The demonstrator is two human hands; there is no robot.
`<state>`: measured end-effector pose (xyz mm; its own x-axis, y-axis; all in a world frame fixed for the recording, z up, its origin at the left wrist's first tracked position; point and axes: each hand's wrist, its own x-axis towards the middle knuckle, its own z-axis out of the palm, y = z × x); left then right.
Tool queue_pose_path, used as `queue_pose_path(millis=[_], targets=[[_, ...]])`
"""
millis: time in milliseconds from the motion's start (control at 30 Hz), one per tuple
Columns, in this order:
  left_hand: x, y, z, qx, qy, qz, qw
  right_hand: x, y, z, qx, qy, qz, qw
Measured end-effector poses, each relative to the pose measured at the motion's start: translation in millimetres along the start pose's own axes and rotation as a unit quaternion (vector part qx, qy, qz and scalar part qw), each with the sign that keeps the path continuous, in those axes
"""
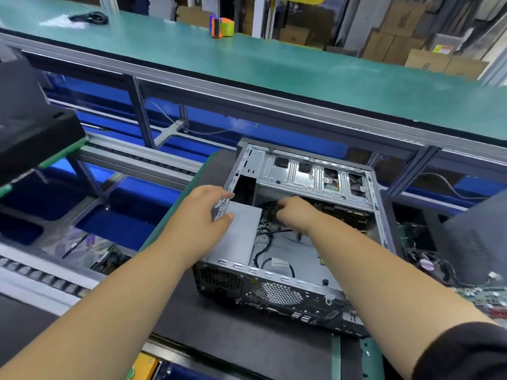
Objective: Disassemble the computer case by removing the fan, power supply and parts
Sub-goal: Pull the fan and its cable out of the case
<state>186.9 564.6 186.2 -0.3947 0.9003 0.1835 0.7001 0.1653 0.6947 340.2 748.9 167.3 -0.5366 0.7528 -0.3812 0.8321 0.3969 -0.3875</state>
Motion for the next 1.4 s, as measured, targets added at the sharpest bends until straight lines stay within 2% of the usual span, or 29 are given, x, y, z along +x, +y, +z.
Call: queue_pose_path(millis=[100, 200, 467, 633, 967, 1133, 1233, 1400], targets=[[2, 8, 4, -0.006, -0.006, 0.003, 1.0, -12, 9, -5, 0.132, 0.026, 0.019, 0.991], [5, 17, 10, -0.013, -0.02, 0.004, 1.0, -27, 17, -13, 0.217, 0.033, 0.021, 0.975], [14, 38, 28, -0.027, -0.05, 0.015, 0.998, -82, 26, -49, 0.342, 0.082, -0.045, 0.935], [18, 53, 41, -0.035, -0.064, 0.021, 0.997, -116, 28, -72, 0.444, 0.09, -0.089, 0.887], [50, 71, 75, 0.017, -0.102, 0.004, 0.995, -158, 52, -87, 0.496, 0.1, -0.101, 0.856], [76, 75, 110, 0.114, -0.212, -0.033, 0.97, -160, 66, -79, 0.545, 0.104, -0.078, 0.828], [83, 78, 127, 0.19, -0.266, -0.017, 0.945, -157, 72, -74, 0.559, 0.104, -0.08, 0.819], [85, 71, 143, 0.171, -0.286, -0.016, 0.943, -151, 78, -71, 0.567, 0.096, -0.076, 0.814]])
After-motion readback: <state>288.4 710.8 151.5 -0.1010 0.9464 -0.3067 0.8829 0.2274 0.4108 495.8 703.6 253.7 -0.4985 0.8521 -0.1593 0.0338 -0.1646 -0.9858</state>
